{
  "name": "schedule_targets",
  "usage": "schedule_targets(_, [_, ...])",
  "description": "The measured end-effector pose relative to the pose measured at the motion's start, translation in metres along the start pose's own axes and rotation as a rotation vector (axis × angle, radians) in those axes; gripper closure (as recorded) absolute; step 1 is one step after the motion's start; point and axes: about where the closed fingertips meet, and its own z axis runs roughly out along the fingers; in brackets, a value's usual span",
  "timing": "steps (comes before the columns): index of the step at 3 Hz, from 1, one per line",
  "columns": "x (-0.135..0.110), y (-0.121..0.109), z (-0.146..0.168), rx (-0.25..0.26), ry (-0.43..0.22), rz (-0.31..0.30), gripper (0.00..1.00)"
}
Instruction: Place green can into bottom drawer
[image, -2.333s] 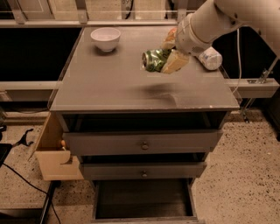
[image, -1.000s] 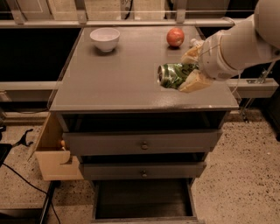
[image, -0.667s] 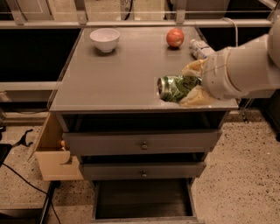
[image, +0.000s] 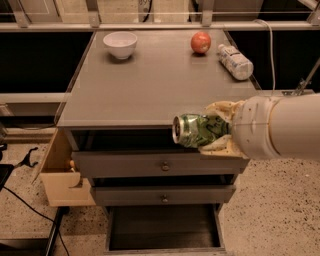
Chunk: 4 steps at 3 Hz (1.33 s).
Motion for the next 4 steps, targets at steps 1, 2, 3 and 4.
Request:
schedule_targets(1, [-0.003, 0.002, -0.007, 0.022, -0.02, -0.035, 1.0])
schedule_targets(2, [-0.004, 0.003, 0.0, -0.048, -0.011, -0.044, 1.0])
schedule_targets(3, [0.006, 0.029, 0.01, -0.158, 0.011, 0.056, 1.0])
schedule_targets(4, [0.023, 0.063, 0.019, -0.248, 0.055, 0.154, 1.0])
